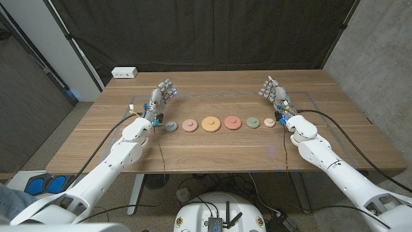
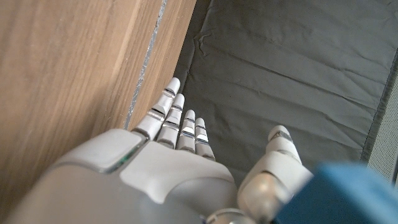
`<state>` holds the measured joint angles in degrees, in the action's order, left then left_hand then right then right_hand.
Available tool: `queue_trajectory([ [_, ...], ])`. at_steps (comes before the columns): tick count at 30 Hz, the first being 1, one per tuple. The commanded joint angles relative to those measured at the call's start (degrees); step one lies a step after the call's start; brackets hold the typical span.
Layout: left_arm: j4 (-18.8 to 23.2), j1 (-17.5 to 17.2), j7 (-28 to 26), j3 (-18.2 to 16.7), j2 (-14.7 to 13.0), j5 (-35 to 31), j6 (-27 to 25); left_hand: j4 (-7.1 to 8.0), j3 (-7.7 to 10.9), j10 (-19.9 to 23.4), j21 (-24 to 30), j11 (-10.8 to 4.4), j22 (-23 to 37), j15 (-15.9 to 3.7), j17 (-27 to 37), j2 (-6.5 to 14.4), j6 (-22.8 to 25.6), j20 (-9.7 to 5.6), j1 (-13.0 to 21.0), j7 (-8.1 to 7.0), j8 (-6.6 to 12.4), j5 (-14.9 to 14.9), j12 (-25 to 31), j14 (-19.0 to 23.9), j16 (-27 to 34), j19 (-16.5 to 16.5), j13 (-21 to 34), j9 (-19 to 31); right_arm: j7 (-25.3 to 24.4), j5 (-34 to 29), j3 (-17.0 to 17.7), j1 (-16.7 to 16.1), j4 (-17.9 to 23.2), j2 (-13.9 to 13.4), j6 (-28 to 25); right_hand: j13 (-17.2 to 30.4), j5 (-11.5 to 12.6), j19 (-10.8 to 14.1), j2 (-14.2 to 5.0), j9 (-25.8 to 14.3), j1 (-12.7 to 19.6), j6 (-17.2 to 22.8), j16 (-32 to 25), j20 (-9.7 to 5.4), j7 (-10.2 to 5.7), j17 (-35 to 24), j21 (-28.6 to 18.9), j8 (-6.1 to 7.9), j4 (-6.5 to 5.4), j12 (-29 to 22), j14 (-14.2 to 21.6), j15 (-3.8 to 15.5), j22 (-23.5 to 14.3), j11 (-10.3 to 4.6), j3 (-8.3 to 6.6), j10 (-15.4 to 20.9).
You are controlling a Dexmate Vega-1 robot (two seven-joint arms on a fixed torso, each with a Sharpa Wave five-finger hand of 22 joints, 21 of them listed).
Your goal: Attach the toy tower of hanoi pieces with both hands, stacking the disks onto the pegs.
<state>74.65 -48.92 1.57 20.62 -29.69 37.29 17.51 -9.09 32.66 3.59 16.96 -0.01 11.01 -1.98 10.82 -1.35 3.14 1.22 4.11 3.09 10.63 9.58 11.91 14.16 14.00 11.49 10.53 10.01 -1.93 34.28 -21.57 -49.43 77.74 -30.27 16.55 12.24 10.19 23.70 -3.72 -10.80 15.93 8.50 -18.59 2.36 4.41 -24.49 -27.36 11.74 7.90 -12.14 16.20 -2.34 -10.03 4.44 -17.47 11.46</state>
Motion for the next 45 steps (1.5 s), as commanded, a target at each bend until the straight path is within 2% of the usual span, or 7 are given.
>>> queue_trajectory([
  [1,0.32,-0.2,-1.43,0.14,0.58,-0.39,-0.18,0.63,0.12,0.77,1.36,0.26,0.64,-0.1,0.65,0.64,0.65,0.39,-0.6,0.2,0.18,0.37,0.24,5.71,1.71,3.03,0.33,0.12,-0.97,-0.18,0.66,-0.86,1.09,-0.81,-0.47,0.07,0.21,3.71,-0.3,-0.4,0.49,0.38,-1.9,0.2,-0.54,-0.59,-1.12,0.26,0.21,-0.56,4.43,0.12,-0.22,-0.04,0.21,1.04],
  [10,0.39,-0.28,-2.23,0.11,0.81,-0.47,-0.45,0.85,-0.24,2.55,5.27,0.39,2.36,-0.86,2.5,1.67,1.58,0.52,-1.18,0.56,0.36,0.37,0.64,16.15,5.65,9.9,0.39,0.13,-1.81,-0.49,0.85,-0.87,0.86,-0.52,-0.13,0.41,0.23,11.97,-0.2,-0.59,0.6,1.1,-6.42,-1.0,-1.66,-2.58,-3.53,0.36,0.35,-1.29,14.28,1.27,-0.57,0.76,0.57,3.37],
  [20,-0.46,0.17,-2.12,0.36,1.04,-0.68,-0.48,0.34,-0.54,3.36,7.52,-0.03,3.68,-1.46,4.14,2.35,2.17,0.16,-0.35,0.4,0.42,0.41,0.58,20.46,8.4,13.16,0.43,0.14,-3.38,-1.16,0.69,-0.34,-0.35,0.83,0.59,1.03,0.23,17.69,-0.2,-0.77,0.46,2.72,-10.52,-1.34,-2.17,-5.24,-5.87,0.8,0.23,-1.99,22.43,2.82,-1.07,0.33,0.96,4.7],
  [26,-0.49,0.36,-2.23,0.53,0.82,-0.84,-1.19,0.12,-0.7,3.77,8.83,-0.05,4.49,-1.72,5.02,2.65,2.62,-0.13,0.12,0.42,0.47,0.43,0.48,22.38,9.92,15.03,0.45,0.15,-4.12,-1.58,0.56,0.14,-1.65,2.01,1.75,1.37,0.26,21.84,-0.07,-0.88,0.13,4.6,-13.77,-2.53,-2.12,-7.87,-8.1,1.25,0.12,-2.78,28.14,5.22,-1.56,0.82,1.36,6.65],
  [32,0.14,0.02,-3.13,0.44,0.79,-1.3,-0.91,-0.45,-0.97,6.13,11.94,0.46,6.64,-3.08,7.28,3.08,3.44,-0.89,1.61,0.62,0.42,0.45,0.71,27.31,14.17,18.87,0.61,0.17,-5.43,-2.24,0.51,0.3,-2.43,2.82,2.45,1.63,0.32,26.82,-0.02,-0.98,-0.71,6.46,-17.32,-4.01,-2.61,-10.87,-10.98,1.64,-0.22,-3.44,34.37,8.28,-2.03,0.37,1.81,8.56],
  [39,0.51,-0.61,-4.21,0.12,0.92,-1.53,-0.37,-0.78,-1.41,8.05,15.59,1.94,9.41,-4.59,10.49,3.22,4.49,-1.61,3.46,1.49,0.38,0.44,0.6,31.34,19.25,22.88,0.74,0.2,-5.8,-2.28,0.42,0.15,-2.64,3.12,2.43,1.65,0.41,28.18,-0.18,-1.04,-1.07,8.18,-19.7,-4.73,-2.93,-12.83,-12.79,2.12,-0.31,-3.4,38.07,9.81,-3.37,-0.12,1.88,8.96],
  [45,0.28,-0.77,-5.36,0.07,1.19,-2.17,0.1,-0.92,-1.82,8.96,18.56,2.06,11.78,-5.46,13.67,3.11,5.4,-2.55,5.06,1.6,0.37,0.44,0.33,32.95,23.25,25.87,0.82,0.23,-6.26,-2.61,0.21,0.13,-2.43,3.09,1.9,1.93,0.53,30.33,-0.25,-1.27,0.76,9.08,-26.32,-6.64,-3.03,-19.4,-17.27,2.03,0.76,-3.16,42.29,13.42,-7.67,-0.25,1.48,10.02],
])
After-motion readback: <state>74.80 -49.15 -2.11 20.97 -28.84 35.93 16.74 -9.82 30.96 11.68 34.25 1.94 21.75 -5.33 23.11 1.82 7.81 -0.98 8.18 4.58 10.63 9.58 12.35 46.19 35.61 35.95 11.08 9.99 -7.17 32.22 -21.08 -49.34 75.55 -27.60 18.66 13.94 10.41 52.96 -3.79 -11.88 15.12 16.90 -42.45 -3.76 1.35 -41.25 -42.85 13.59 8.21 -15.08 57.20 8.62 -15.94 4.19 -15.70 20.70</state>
